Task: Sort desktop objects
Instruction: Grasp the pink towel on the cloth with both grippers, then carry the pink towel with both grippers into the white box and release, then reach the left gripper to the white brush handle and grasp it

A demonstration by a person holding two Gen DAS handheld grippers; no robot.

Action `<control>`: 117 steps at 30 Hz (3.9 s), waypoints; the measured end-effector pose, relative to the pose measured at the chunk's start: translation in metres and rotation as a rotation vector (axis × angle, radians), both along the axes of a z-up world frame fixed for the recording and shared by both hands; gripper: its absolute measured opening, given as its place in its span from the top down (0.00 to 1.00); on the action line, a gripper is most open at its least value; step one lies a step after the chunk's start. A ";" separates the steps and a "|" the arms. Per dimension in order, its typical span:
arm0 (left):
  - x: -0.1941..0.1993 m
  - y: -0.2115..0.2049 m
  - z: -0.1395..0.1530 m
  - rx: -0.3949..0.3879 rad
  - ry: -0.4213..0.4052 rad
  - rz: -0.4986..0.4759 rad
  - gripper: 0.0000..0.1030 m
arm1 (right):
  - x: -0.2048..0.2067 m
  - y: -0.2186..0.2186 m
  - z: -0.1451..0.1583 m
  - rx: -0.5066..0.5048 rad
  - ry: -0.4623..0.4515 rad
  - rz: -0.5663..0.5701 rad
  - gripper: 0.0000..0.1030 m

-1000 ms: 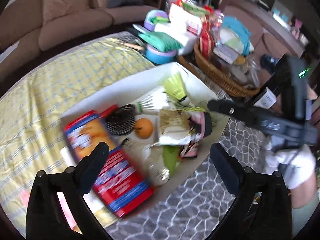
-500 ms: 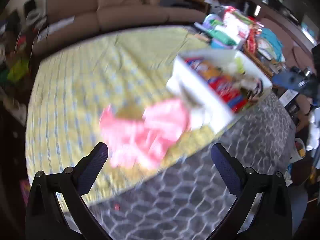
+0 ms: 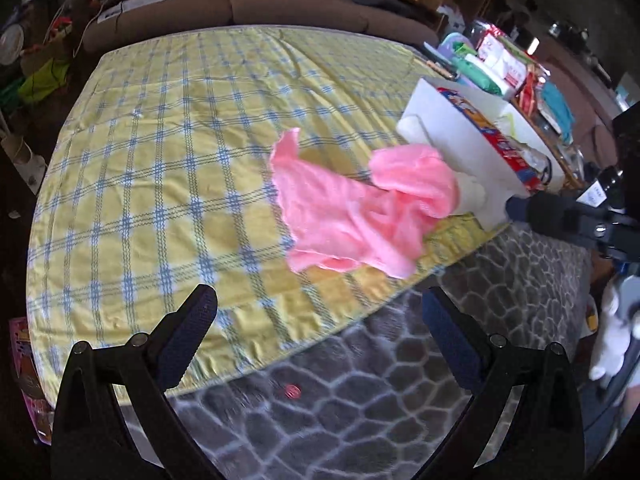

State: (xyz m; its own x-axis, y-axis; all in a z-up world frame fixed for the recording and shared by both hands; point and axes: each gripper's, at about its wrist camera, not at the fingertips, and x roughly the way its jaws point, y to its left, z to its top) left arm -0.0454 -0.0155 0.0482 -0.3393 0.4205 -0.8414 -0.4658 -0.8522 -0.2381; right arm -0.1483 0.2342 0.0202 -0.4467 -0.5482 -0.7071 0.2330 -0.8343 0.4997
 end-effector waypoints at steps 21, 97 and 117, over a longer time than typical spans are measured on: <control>-0.019 0.019 -0.027 0.179 -0.062 -0.063 0.94 | -0.044 -0.030 -0.066 -0.090 -0.131 -0.046 0.93; -0.073 0.300 0.078 0.017 -0.077 -0.255 0.32 | -0.075 0.234 0.041 0.139 0.029 -0.252 0.39; -0.043 0.130 0.017 0.117 -0.144 -0.039 0.13 | 0.030 0.174 0.085 -0.005 0.178 -0.239 0.30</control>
State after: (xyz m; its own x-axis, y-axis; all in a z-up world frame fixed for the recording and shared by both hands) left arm -0.0889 0.1141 0.0654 -0.2007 0.5286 -0.8248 -0.4515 -0.7971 -0.4010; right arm -0.1185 0.4085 0.1050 -0.6807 -0.4156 -0.6033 0.1143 -0.8736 0.4730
